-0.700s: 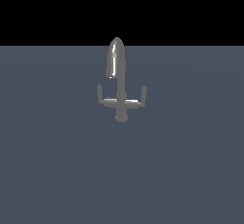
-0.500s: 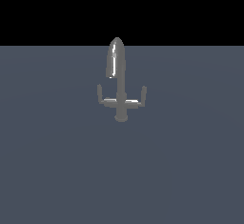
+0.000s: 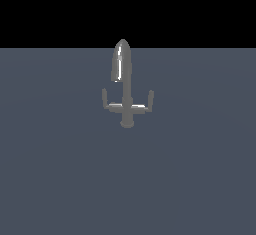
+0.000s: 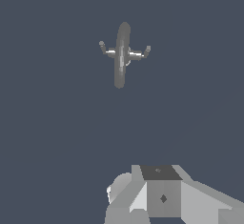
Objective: Turn on the faucet by rotating a designated handle.
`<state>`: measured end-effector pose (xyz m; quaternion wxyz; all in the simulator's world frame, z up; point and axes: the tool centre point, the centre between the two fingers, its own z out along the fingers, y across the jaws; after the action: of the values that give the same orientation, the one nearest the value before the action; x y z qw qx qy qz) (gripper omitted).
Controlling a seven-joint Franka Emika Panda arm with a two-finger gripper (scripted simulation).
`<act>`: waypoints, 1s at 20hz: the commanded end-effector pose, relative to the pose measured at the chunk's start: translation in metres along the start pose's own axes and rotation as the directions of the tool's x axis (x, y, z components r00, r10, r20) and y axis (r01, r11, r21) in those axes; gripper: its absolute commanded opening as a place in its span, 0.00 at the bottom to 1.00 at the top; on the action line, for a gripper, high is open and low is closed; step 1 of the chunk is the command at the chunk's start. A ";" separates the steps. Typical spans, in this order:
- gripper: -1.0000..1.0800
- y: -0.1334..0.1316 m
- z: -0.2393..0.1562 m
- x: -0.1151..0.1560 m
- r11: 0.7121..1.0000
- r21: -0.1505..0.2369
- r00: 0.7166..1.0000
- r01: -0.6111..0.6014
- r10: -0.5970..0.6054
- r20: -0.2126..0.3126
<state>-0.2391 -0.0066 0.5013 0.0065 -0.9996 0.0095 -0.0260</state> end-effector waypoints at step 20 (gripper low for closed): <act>0.00 0.007 0.016 0.032 0.927 -0.133 0.927 0.352 -0.325 0.186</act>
<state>-0.2110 -0.0130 0.4893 -0.0698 -0.9868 -0.1398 0.0429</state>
